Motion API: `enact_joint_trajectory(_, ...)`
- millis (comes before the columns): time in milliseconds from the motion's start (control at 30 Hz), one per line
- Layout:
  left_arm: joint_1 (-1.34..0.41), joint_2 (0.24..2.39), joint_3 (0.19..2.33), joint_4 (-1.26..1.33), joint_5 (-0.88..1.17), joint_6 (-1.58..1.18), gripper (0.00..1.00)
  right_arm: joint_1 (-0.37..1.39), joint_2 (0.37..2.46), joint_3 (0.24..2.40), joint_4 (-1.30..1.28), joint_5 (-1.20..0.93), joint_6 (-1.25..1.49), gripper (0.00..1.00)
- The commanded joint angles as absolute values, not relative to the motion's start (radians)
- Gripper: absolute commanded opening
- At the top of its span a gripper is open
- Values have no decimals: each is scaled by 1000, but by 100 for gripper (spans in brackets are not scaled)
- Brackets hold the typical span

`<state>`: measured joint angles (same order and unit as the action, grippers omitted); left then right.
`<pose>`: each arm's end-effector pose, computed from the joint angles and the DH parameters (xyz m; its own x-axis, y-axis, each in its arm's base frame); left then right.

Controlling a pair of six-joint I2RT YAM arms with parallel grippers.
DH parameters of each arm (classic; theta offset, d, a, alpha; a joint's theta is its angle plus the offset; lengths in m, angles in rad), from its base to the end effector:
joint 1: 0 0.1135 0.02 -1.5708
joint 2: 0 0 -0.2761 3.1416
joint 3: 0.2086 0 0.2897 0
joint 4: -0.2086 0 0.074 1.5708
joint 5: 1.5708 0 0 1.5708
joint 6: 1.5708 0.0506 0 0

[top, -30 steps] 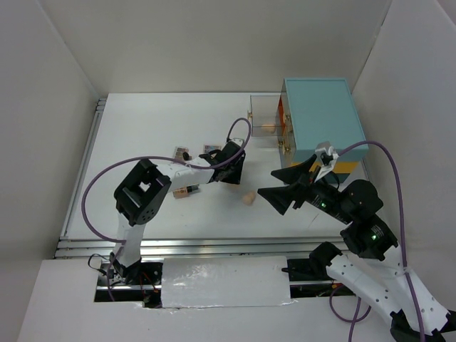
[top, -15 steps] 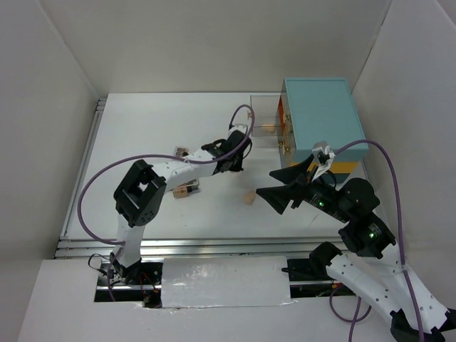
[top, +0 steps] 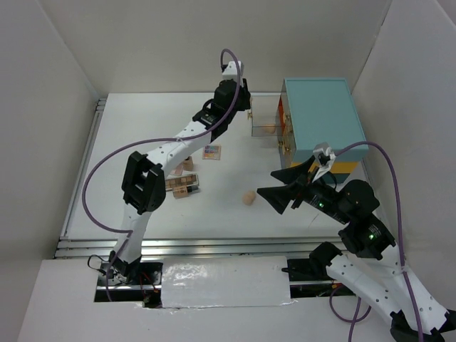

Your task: Organize the makeup

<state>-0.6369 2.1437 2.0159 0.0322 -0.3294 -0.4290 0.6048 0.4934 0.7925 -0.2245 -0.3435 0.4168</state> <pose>0.4758 -0.3316 0.3573 -0.1962 -0.3445 -0.9181 0.2444 0.8895 -0.3860 0.1148 0.1000 0.3942 -0.2725 0.2750 -0.9220 -0.7670 0.5165 0.3808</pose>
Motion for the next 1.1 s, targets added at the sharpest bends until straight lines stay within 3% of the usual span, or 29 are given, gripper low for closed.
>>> enact_joint_trajectory(0,-640,2213,2034,264,-255,-377,41,614,476,795,-178,-321,396,95)
enact_joint_trajectory(233,-637,2364,2137,380,-143,-394,51,612,472,796,-184,-318,393,95)
enact_joint_trajectory(333,-637,2404,2190,374,-118,-410,66,612,468,796,-186,-315,391,95)
enact_joint_trajectory(367,-637,2407,2194,371,-121,-416,73,614,466,796,-187,-316,390,95)
enact_joint_trajectory(400,-637,2402,2183,371,-130,-422,89,614,465,796,-189,-314,390,95)
enact_joint_trajectory(467,-637,2369,2122,406,-133,-422,99,612,466,796,-190,-314,388,95)
enact_joint_trajectory(700,-646,2119,1869,445,-132,-376,100,614,466,798,-189,-319,388,95)
enact_joint_trajectory(833,-684,1932,1734,270,-234,-339,99,612,465,795,-186,-314,390,96)
enact_joint_trajectory(1067,-811,1807,1438,22,-354,-431,99,614,463,792,-184,-285,411,100)
